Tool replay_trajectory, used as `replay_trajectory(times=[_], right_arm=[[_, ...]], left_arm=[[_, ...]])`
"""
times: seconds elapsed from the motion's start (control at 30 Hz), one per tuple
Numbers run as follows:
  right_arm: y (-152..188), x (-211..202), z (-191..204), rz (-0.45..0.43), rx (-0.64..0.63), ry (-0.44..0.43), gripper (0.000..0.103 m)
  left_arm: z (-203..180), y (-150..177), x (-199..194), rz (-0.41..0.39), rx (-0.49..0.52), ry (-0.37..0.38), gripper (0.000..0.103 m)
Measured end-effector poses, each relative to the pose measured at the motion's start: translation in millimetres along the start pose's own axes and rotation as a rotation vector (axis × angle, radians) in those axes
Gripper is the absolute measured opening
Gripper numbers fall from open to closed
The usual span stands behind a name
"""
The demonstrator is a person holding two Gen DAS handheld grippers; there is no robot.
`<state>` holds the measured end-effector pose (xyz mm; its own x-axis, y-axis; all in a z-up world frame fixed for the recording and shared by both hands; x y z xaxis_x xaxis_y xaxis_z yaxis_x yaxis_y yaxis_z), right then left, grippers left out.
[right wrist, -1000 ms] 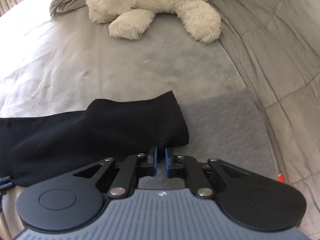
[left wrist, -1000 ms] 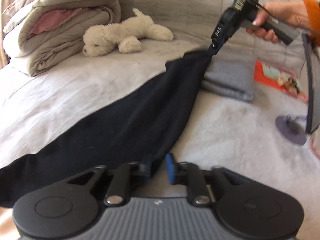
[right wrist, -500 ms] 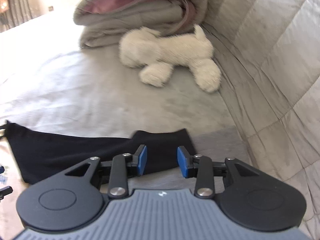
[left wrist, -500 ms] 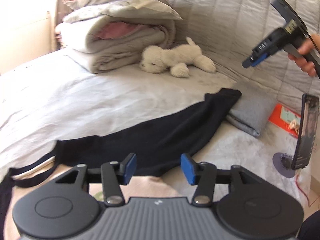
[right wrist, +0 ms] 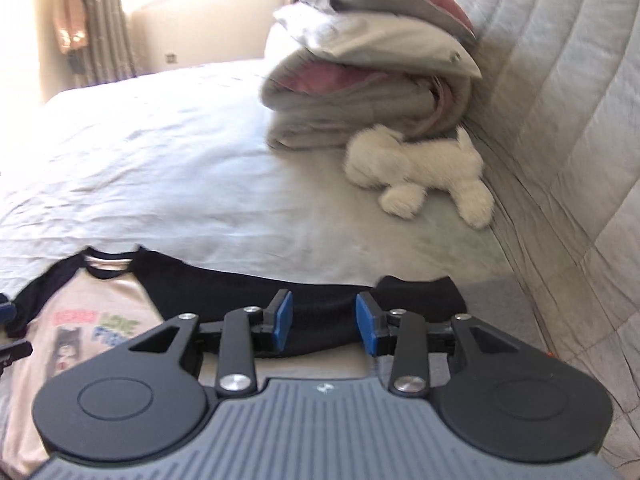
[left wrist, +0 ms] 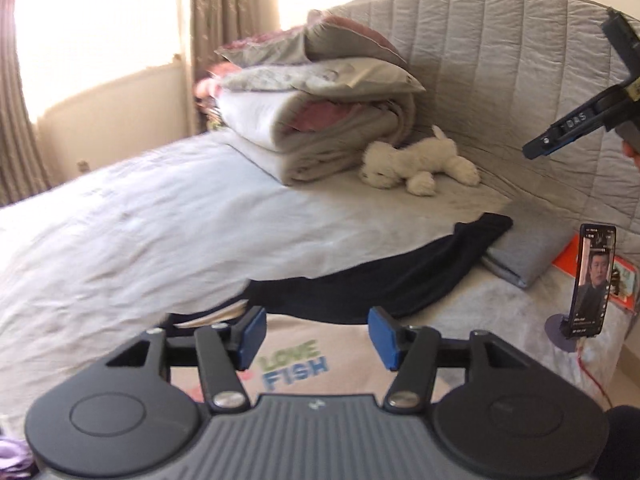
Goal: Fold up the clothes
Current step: 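Move both grippers over the beige 'BEARS LOVE FISH' shirt and smooth it flat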
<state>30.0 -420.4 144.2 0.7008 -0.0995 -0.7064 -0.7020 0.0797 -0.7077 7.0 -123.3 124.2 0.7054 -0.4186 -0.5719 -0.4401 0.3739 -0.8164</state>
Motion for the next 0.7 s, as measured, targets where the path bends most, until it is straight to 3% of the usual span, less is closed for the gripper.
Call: replay_trajectory(times=[0.37, 0.53, 0.7], right_arm=[[0, -87, 77, -0.099, -0.088, -0.089, 0.041], [6, -108, 110, -0.11, -0.132, -0.122, 0.042], [14, -116, 142, -0.123, -0.184, -0.159, 0.045]], left_arm=[[34, 4, -95, -0.029, -0.071, -0.106, 0.06], [57, 11, -124, -0.038, -0.096, -0.147, 0.06], [77, 22, -139, -0.038, -0.122, -0.171, 0.068]])
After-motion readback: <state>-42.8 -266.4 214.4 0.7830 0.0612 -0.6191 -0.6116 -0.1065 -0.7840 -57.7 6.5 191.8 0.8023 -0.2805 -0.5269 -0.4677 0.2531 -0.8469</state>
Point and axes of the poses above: each gripper's, at about its wrist camera, not at the fingertips, and x roughly the way its jaws point, z to its left, y to its underside, the point moved 7 cm from there along x, roughly the way its jaws point, and after that the axes turned 1 degree about x, right-handed, at the moved point
